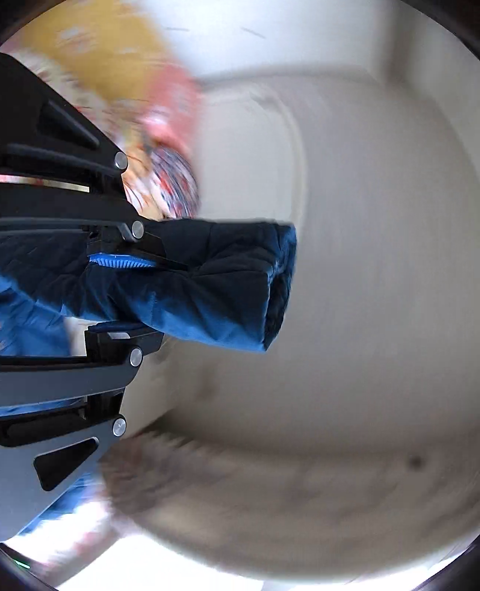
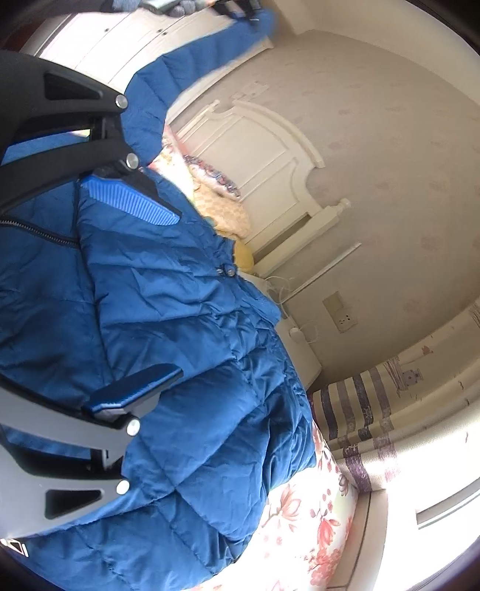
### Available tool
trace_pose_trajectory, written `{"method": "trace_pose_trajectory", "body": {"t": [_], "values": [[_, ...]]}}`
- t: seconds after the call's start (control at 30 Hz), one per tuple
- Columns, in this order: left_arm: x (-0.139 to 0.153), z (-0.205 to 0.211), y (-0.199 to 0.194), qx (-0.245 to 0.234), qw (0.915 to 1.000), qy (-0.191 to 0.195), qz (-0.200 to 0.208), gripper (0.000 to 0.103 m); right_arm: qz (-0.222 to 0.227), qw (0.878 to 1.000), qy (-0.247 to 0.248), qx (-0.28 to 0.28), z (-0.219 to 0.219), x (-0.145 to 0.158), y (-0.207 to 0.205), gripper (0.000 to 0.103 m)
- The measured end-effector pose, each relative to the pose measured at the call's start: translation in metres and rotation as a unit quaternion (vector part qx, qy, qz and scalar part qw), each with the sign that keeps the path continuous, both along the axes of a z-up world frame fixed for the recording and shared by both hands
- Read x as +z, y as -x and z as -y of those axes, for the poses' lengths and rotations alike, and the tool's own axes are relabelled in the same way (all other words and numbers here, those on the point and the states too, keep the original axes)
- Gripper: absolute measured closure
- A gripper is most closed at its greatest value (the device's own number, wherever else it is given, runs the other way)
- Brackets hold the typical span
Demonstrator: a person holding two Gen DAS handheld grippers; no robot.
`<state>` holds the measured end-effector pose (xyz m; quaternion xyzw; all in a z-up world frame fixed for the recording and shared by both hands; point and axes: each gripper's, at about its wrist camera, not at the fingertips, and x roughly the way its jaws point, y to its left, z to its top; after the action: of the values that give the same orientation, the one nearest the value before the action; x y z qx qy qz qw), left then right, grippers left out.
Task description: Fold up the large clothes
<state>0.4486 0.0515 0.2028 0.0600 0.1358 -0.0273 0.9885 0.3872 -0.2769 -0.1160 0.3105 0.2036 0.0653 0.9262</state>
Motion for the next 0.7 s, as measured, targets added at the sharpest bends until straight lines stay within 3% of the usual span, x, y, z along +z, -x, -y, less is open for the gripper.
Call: {"method": "trace_pose_trajectory", "body": {"t": [0.1,0.17,0.27,0.33,0.37,0.4,0.43,0.5,0.6,0.7], "values": [[-0.058,0.112,0.014,-0.070,0.9915,-0.095,-0.055,0.084,0.012,0.997,-0.070,-0.040,0.030,0.002,0.015,0.026],[-0.111,0.164,0.013,-0.110,0.9807,-0.118,-0.111,0.083,0.030,0.993,-0.101,-0.059,0.052,0.008,0.030,0.026],[-0.210,0.228,0.010,-0.143,0.9566,-0.150,-0.204,0.075,0.048,0.988,-0.123,-0.079,0.087,0.019,0.049,0.026],[-0.284,0.262,0.011,-0.171,0.9292,-0.188,-0.269,0.061,0.049,0.988,-0.120,-0.087,0.114,0.025,0.060,0.026],[-0.307,0.267,0.016,-0.164,0.9273,-0.213,-0.261,0.055,0.048,0.988,-0.116,-0.089,0.124,0.027,0.064,0.026],[-0.320,0.274,0.029,-0.138,0.9356,-0.247,-0.211,0.049,0.047,0.989,-0.109,-0.090,0.135,0.030,0.069,0.026],[-0.324,0.278,0.040,-0.118,0.9380,-0.274,-0.177,0.046,0.046,0.990,-0.100,-0.090,0.142,0.032,0.072,0.026],[-0.321,0.275,0.046,-0.099,0.9407,-0.279,-0.165,0.023,0.040,0.993,-0.074,-0.080,0.157,0.035,0.081,0.026],[-0.302,0.254,0.056,-0.119,0.9496,-0.214,-0.196,0.016,0.034,0.997,-0.053,-0.054,0.164,0.035,0.086,0.025],[-0.262,0.214,0.092,-0.117,0.9725,-0.142,-0.143,0.016,0.028,0.999,-0.034,-0.012,0.157,0.036,0.078,0.026]]}}
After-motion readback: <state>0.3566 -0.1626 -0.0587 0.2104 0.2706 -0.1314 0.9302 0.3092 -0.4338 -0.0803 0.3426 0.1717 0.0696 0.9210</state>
